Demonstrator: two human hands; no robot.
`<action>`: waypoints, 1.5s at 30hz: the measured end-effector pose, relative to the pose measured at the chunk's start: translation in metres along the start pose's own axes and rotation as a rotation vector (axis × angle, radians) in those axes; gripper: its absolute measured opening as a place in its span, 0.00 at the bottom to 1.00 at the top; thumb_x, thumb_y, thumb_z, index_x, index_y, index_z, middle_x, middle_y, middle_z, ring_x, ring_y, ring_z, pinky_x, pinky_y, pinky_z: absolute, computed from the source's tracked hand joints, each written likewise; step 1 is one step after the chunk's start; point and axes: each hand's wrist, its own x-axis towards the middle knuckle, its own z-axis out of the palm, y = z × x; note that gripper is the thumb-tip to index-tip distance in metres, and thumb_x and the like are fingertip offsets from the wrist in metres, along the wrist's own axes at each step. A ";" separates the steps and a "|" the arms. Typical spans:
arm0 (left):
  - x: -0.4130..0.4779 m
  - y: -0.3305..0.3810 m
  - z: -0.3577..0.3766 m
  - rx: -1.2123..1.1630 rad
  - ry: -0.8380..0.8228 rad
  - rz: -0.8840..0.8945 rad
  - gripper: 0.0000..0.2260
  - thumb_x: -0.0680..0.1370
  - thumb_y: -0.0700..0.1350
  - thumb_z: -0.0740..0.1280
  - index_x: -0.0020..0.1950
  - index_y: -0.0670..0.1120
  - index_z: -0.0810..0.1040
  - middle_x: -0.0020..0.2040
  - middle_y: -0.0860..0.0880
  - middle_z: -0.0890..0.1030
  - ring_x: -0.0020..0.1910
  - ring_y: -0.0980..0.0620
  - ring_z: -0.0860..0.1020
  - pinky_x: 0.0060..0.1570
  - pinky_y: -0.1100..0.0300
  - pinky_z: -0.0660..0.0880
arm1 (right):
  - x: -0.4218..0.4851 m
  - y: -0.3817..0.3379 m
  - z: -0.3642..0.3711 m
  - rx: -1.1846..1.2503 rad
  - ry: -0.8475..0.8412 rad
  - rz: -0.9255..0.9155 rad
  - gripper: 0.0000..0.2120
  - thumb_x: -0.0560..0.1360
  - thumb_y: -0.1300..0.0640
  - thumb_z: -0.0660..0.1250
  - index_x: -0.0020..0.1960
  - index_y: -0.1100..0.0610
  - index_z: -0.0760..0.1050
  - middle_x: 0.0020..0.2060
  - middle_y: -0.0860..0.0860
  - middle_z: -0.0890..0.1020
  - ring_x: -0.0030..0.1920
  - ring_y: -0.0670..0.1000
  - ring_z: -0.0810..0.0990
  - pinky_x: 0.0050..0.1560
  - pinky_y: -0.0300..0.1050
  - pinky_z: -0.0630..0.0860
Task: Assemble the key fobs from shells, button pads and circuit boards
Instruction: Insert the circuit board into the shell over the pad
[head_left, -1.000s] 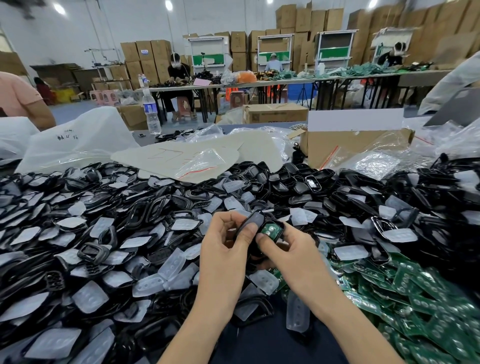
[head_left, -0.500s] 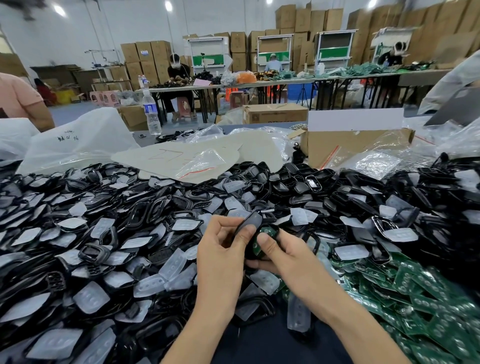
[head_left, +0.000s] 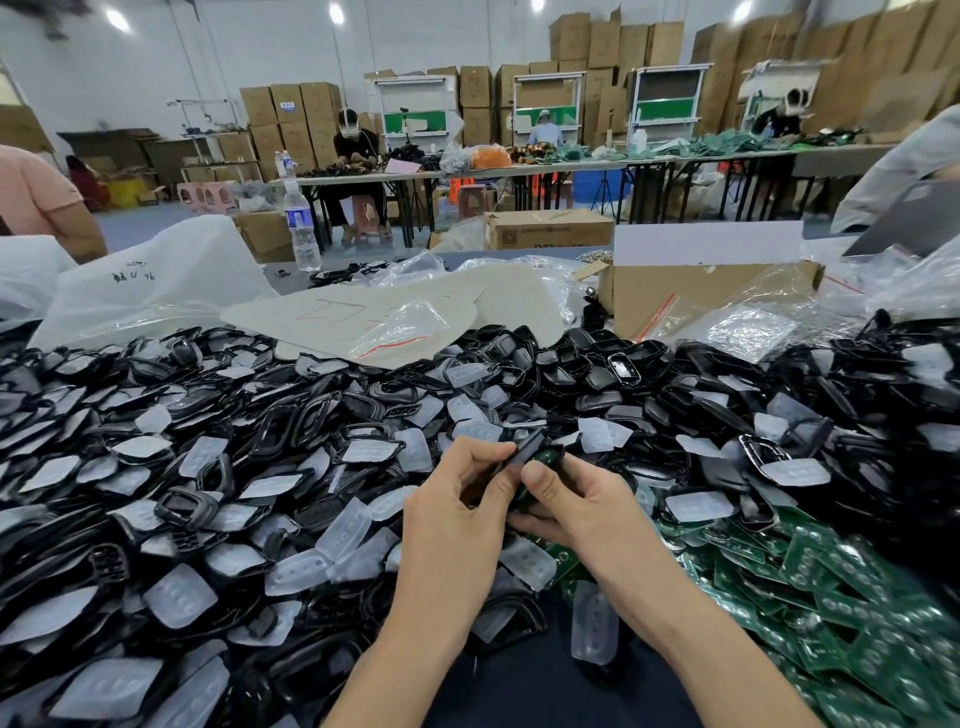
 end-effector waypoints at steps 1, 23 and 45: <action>0.000 -0.001 0.000 0.003 -0.014 0.003 0.12 0.79 0.41 0.71 0.48 0.61 0.80 0.47 0.60 0.85 0.50 0.61 0.83 0.47 0.71 0.76 | 0.000 0.000 -0.001 -0.001 0.009 -0.002 0.10 0.71 0.47 0.72 0.45 0.53 0.85 0.40 0.48 0.87 0.46 0.49 0.88 0.45 0.37 0.82; -0.002 -0.007 0.001 0.164 -0.096 0.228 0.15 0.78 0.40 0.72 0.54 0.62 0.79 0.59 0.64 0.79 0.61 0.61 0.78 0.56 0.74 0.72 | -0.002 -0.007 0.001 0.010 0.061 -0.042 0.27 0.63 0.29 0.76 0.52 0.49 0.86 0.51 0.54 0.87 0.54 0.53 0.86 0.50 0.41 0.82; -0.006 0.001 -0.001 0.338 0.035 0.273 0.07 0.79 0.58 0.64 0.55 0.61 0.75 0.50 0.60 0.77 0.53 0.58 0.78 0.48 0.74 0.71 | -0.005 0.002 -0.006 -0.825 0.286 -0.466 0.15 0.75 0.42 0.68 0.60 0.44 0.79 0.49 0.39 0.82 0.48 0.42 0.83 0.46 0.39 0.80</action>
